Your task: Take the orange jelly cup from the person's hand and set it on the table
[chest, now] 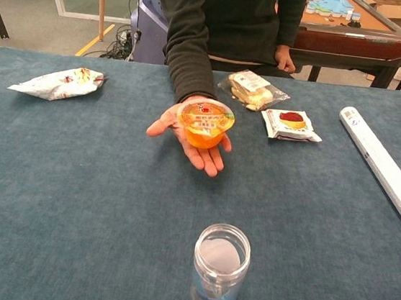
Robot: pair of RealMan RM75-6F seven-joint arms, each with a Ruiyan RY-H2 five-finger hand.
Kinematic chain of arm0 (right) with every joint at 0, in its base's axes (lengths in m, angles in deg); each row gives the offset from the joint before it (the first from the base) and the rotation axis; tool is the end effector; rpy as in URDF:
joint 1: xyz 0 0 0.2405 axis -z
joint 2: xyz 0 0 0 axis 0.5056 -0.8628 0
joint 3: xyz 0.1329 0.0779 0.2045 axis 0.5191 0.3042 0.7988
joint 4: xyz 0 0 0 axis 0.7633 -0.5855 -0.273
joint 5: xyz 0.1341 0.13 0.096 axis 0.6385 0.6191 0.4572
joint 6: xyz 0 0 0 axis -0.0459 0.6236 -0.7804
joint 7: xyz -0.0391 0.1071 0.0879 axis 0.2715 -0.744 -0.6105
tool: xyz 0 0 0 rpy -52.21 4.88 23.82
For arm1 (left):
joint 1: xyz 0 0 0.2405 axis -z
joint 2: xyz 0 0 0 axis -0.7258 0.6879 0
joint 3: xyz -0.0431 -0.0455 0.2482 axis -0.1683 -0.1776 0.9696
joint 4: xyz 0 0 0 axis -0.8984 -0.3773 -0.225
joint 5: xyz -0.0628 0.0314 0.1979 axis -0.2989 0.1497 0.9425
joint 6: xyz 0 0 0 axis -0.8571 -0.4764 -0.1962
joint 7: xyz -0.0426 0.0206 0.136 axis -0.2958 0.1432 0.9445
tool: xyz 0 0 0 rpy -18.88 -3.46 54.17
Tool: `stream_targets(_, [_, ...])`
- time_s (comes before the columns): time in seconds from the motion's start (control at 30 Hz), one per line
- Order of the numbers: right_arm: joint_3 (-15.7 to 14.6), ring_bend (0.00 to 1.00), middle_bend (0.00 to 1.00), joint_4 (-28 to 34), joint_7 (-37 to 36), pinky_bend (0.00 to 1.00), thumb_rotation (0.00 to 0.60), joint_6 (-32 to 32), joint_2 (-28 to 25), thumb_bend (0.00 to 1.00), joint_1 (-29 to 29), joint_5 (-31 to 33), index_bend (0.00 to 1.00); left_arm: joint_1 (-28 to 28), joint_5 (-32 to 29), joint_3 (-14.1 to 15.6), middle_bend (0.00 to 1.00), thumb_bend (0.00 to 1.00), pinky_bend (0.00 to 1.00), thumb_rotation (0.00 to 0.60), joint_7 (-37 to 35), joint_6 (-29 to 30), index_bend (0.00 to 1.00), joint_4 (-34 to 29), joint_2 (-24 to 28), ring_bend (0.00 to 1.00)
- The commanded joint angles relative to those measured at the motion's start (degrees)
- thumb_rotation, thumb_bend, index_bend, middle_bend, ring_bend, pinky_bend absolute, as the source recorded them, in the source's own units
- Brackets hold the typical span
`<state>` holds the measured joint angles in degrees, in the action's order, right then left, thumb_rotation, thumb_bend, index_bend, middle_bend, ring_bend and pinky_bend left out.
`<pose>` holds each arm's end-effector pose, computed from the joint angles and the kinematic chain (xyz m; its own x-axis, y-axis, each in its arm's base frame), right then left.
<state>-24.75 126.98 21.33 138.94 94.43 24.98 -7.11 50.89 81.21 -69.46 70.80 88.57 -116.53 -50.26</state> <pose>-0.2952 -0.1800 0.1788 0.4779 -0.0359 0.8777 -0.8783 -0.0322 0.4770 -0.2926 0.1760 0.1565 0.4397 -0.0411 0.8972 0.8970 -0.0296 -0.4410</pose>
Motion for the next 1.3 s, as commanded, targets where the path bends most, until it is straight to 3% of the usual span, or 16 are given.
stream_targets(0.03, [-0.2, 0.0, 0.03, 0.2, 0.0, 0.19, 0.6, -0.5, -0.2, 0.44, 0.0, 0.1, 0.0, 0.0, 0.1, 0.0, 0.07, 0.21, 0.03, 0.6, 0.0, 0.0, 0.11, 0.0, 0.0, 0.09])
stream_targets(0.37, [-0.9, 0.0, 0.03, 1.8, -1.5, 0.19, 0.6, -1.6, -1.1, 0.44, -1.1, -3.3, 0.0, 0.0, 0.5, 0.1, 0.07, 0.21, 0.03, 0.6, 0.3, 0.3, 0.11, -0.5, 0.1, 0.09])
stream_targets(0.67, [1.3, 0.0, 0.03, 7.1, 1.0, 0.19, 0.6, -12.5, -2.5, 0.44, -9.6, -4.3, 0.0, -0.1, 1.0, 0.1, 0.07, 0.21, 0.03, 0.6, 0.0, 0.6, 0.11, -0.6, 0.2, 0.09])
stream_targets(1.03, [8.1, 0.0, 0.03, 9.0, 4.0, 0.19, 0.6, -29.4, 1.6, 0.25, -24.5, 3.1, 0.0, -0.7, 0.9, 0.2, 0.07, 0.21, 0.03, 0.6, -0.3, 1.3, 0.11, -0.5, 0.7, 0.09])
stream_targets(1.17, [9.8, 0.0, 0.0, 8.3, 6.6, 0.13, 0.6, -34.0, 4.0, 0.11, -29.3, 6.5, 0.0, -0.8, 0.7, 0.2, 0.07, 0.21, 0.03, 0.6, -0.2, 1.3, 0.11, -0.5, 0.7, 0.09])
stream_targets(1.3, [11.5, 0.0, 0.0, 6.6, 8.9, 0.1, 0.6, -37.7, 7.6, 0.08, -34.2, 10.6, 0.0, -0.7, 0.8, 0.2, 0.07, 0.21, 0.03, 0.6, 0.0, 1.2, 0.11, -0.5, 0.7, 0.09])
